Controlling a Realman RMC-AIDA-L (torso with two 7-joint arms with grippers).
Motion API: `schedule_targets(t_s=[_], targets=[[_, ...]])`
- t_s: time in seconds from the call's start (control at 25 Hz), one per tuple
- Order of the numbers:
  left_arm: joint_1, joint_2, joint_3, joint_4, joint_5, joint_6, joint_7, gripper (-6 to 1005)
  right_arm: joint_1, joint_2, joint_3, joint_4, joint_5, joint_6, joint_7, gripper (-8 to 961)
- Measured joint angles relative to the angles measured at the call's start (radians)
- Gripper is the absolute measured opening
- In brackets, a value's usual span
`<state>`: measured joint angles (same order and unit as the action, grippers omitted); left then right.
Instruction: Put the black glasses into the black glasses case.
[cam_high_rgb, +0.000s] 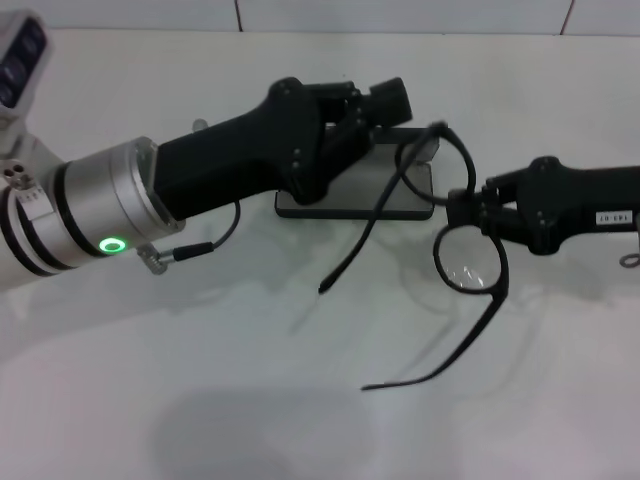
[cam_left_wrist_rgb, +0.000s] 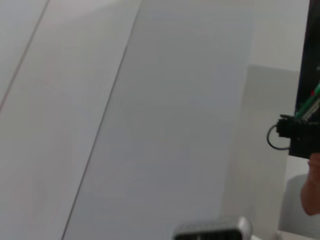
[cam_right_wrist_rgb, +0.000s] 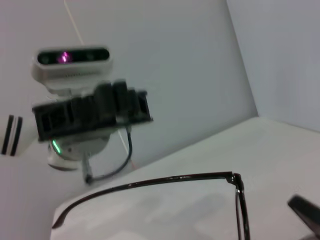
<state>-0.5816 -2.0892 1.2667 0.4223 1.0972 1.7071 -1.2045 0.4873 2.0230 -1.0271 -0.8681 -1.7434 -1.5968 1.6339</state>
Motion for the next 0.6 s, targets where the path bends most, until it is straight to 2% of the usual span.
schedule_targets(t_s=[0.16,0.6], targets=[[-0.003,0.001,0.011,0.0,0.01,-0.003,0.0,36,-0.002,-0.002,0.002,0.001,0.072,-0.004,-0.028,92],[-0.007,0.0,0.013,-0.001,0.038,-0.004,0.005,42,0.034,-0.002,-0.007,0.002,0.123,-0.031,-0.045,90]])
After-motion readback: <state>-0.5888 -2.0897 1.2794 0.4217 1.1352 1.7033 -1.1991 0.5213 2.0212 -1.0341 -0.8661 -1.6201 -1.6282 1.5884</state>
